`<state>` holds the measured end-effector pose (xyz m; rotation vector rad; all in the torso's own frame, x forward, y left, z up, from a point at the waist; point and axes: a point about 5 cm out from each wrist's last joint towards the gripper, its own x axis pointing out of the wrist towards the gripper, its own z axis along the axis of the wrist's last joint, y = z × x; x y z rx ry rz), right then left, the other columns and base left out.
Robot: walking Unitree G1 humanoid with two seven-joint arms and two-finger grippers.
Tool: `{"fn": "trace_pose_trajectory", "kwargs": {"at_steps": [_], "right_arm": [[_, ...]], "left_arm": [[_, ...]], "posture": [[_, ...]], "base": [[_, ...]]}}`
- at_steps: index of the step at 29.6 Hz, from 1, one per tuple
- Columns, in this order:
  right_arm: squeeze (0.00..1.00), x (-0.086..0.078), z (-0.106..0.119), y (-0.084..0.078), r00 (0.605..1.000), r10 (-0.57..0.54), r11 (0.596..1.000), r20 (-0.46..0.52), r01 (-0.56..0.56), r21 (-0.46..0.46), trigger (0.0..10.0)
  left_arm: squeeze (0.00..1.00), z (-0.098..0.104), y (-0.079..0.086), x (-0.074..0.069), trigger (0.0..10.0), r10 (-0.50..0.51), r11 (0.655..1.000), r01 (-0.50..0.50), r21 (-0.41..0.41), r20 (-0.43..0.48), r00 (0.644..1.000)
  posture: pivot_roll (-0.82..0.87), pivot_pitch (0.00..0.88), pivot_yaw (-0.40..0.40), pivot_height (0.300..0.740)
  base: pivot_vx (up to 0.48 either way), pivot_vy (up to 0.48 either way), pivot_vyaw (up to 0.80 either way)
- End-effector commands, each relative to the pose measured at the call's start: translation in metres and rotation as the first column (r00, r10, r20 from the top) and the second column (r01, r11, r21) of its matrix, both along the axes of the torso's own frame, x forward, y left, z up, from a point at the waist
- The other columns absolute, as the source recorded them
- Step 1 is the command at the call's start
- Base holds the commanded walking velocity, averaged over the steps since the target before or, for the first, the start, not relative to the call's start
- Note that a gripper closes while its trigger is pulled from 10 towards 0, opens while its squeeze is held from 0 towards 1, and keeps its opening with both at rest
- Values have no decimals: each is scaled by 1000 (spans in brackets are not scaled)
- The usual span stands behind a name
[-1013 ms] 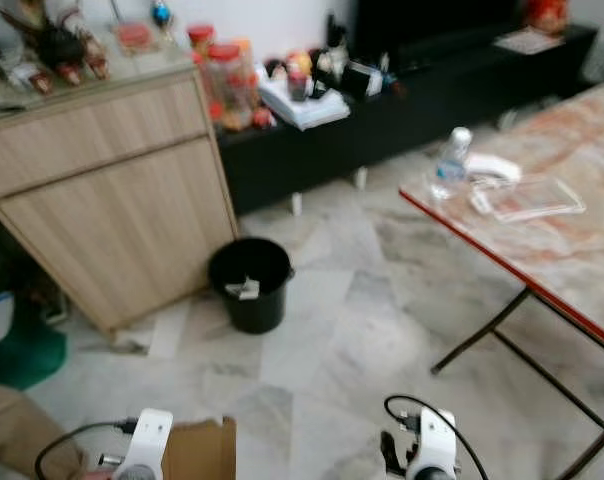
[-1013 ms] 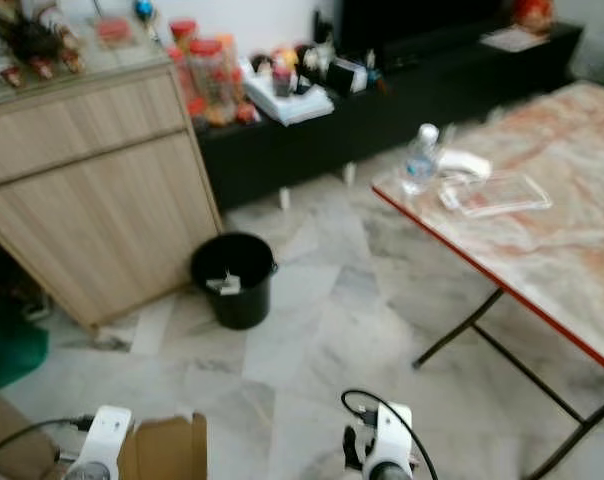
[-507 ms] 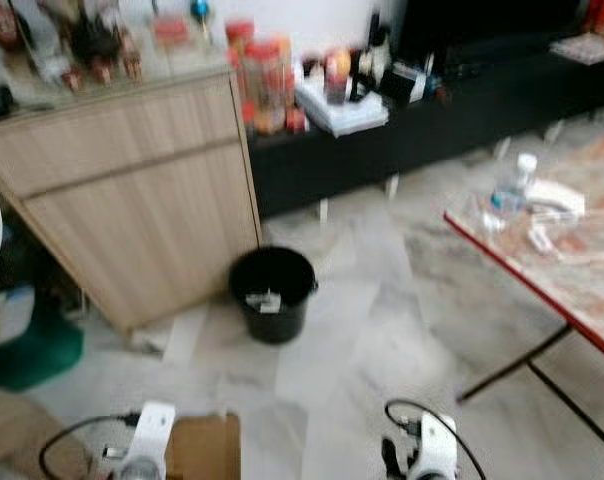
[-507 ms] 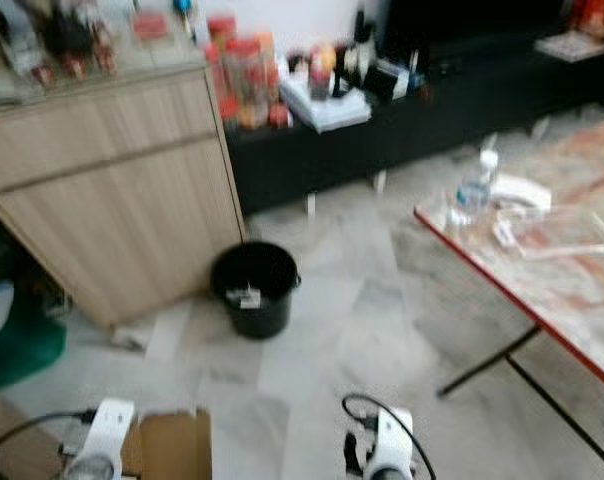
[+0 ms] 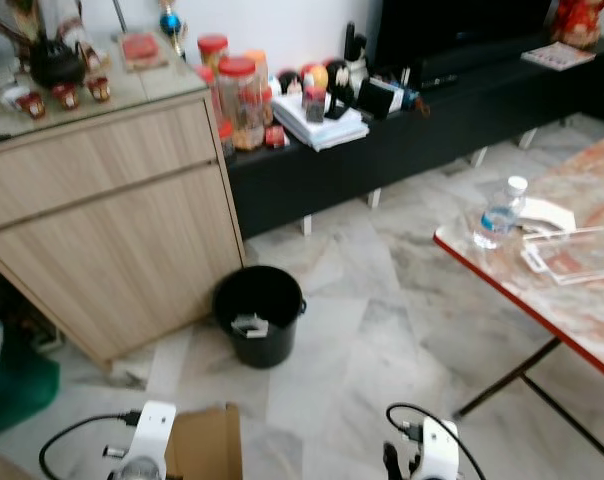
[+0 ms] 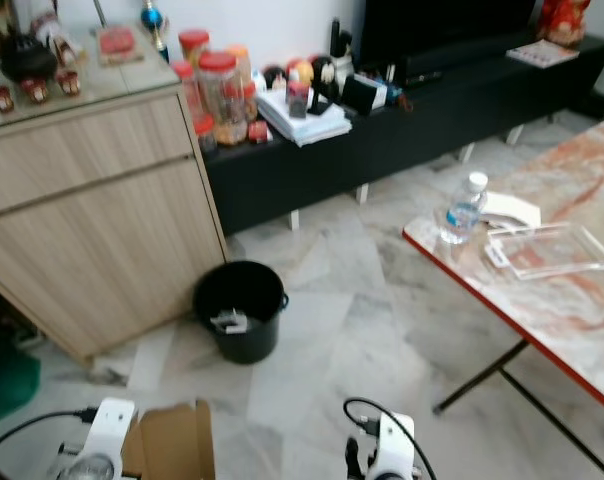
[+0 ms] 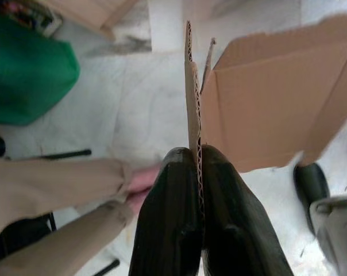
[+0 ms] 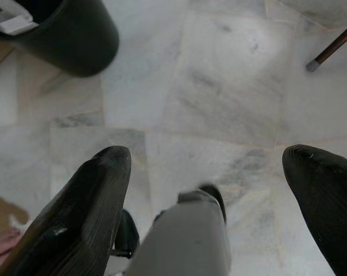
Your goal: Picking trash to rubbish bin
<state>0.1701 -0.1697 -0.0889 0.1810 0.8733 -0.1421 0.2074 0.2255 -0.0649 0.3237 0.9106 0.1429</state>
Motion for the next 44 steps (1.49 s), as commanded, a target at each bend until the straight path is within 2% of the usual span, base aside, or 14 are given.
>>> {"fn": "trace_pose_trajectory", "kwargs": {"at_steps": [1,16,22,44], "right_arm": [[0,1,1,-7,1000,-5,1000,-4,5,-17,10000],[0,1,1,-6,1000,8,1000,-3,-8,-23,10000],[0,2,1,-5,1000,0,1000,-2,0,-21,10000],[0,-1,0,-4,1000,-26,1000,-8,25,-3,10000]], "left_arm": [[0,-2,-4,-1,10000,-16,1000,16,-6,-12,1000],[0,0,-4,2,10000,-21,1000,21,-2,-8,1000],[0,0,-3,2,10000,-19,1000,19,0,-7,1000],[0,0,1,0,10000,-6,1000,6,5,-11,1000]], "posture": [[-110,33,45,740],[-111,0,52,740],[-109,8,53,740],[-100,42,53,740]], "base": [[330,0,0],[330,0,45],[329,0,771],[324,0,0]]}}
